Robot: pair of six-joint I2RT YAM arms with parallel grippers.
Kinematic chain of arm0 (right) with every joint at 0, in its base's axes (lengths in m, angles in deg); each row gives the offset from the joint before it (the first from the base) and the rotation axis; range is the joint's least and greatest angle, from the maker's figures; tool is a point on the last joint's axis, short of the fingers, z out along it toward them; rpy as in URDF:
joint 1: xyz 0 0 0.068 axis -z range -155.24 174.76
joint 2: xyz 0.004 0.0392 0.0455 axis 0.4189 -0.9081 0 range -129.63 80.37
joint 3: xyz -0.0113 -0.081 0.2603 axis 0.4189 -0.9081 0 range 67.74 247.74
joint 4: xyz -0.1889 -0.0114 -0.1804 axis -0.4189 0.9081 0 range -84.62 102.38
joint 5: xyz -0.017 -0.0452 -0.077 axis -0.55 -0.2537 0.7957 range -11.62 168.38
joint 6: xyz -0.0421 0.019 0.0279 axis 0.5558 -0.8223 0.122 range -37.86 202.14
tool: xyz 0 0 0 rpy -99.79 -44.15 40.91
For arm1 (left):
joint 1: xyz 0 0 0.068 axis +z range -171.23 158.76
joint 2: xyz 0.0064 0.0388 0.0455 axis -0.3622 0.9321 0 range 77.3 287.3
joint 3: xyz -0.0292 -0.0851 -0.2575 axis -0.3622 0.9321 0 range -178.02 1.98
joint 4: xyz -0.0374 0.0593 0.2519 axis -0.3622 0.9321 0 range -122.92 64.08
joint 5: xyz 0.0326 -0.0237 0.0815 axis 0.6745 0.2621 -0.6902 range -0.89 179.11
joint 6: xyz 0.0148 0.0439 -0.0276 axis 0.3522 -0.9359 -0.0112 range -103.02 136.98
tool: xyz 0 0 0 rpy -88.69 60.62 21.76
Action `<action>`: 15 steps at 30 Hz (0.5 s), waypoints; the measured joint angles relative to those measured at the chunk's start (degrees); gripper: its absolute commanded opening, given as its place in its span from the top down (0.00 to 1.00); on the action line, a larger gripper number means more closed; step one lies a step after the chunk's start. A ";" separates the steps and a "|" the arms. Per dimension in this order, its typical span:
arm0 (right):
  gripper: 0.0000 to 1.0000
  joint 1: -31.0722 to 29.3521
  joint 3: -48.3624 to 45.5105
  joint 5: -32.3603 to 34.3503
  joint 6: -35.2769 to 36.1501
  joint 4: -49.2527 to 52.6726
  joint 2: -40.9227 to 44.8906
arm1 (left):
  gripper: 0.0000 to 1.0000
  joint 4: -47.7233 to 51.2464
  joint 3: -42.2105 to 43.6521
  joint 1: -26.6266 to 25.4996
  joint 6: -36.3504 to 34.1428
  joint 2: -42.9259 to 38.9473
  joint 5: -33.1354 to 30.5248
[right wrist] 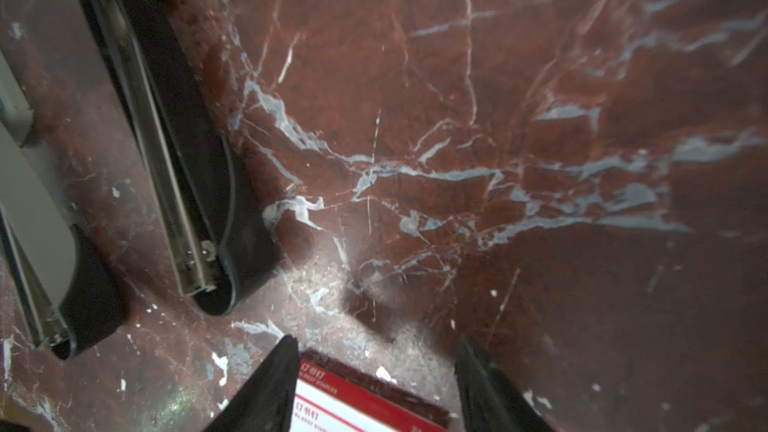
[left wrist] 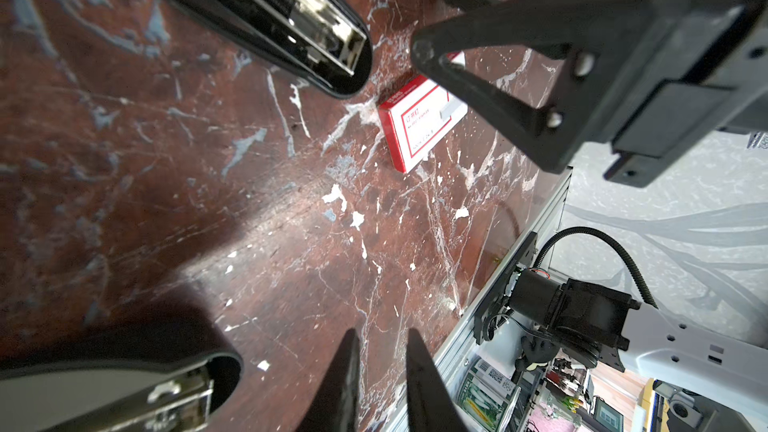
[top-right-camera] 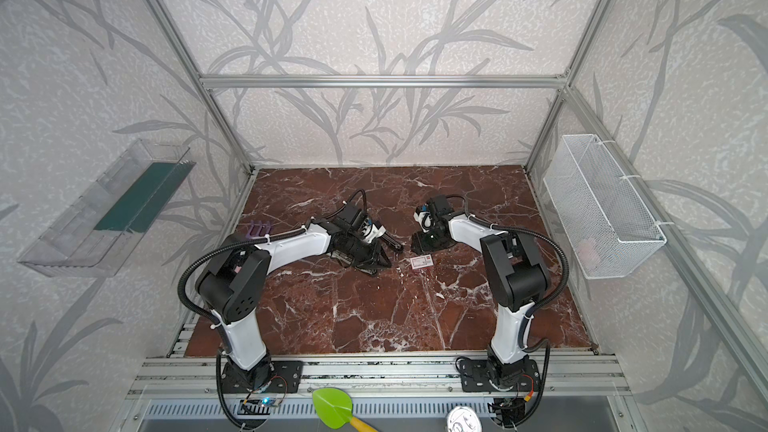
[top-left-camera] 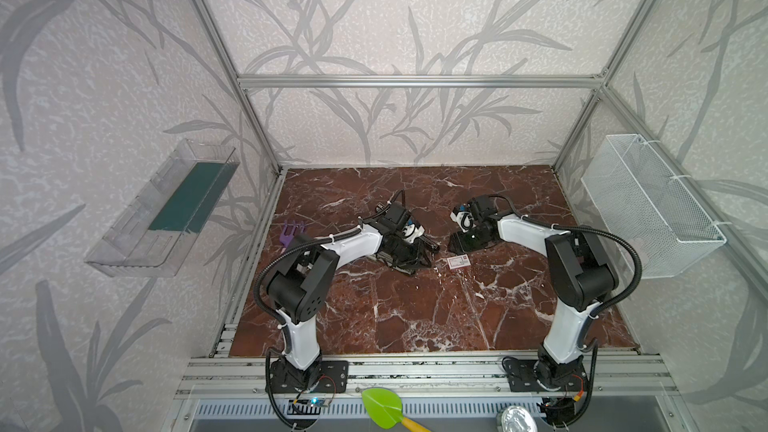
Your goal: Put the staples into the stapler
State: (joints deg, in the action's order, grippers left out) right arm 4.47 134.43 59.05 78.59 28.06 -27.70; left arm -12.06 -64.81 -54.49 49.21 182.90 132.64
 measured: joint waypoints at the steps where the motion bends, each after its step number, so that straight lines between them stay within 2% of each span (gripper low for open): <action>1: 0.39 0.02 0.00 -0.52 0.17 0.13 0.13 | 0.77 -0.09 0.00 0.00 0.00 -0.04 0.00; 10: 0.39 -0.68 -7.72 -5.90 0.22 3.65 6.21 | 0.77 -0.20 0.00 0.13 -0.02 -0.09 0.04; 15: 0.38 -4.79 -10.88 -2.99 0.20 5.60 10.91 | 0.77 -0.22 0.00 0.28 -0.07 -0.09 0.09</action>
State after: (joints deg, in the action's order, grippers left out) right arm -0.32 123.55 56.05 78.78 33.65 -16.80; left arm -12.28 -64.81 -54.21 49.14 182.82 132.73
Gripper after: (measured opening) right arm 0.619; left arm 0.227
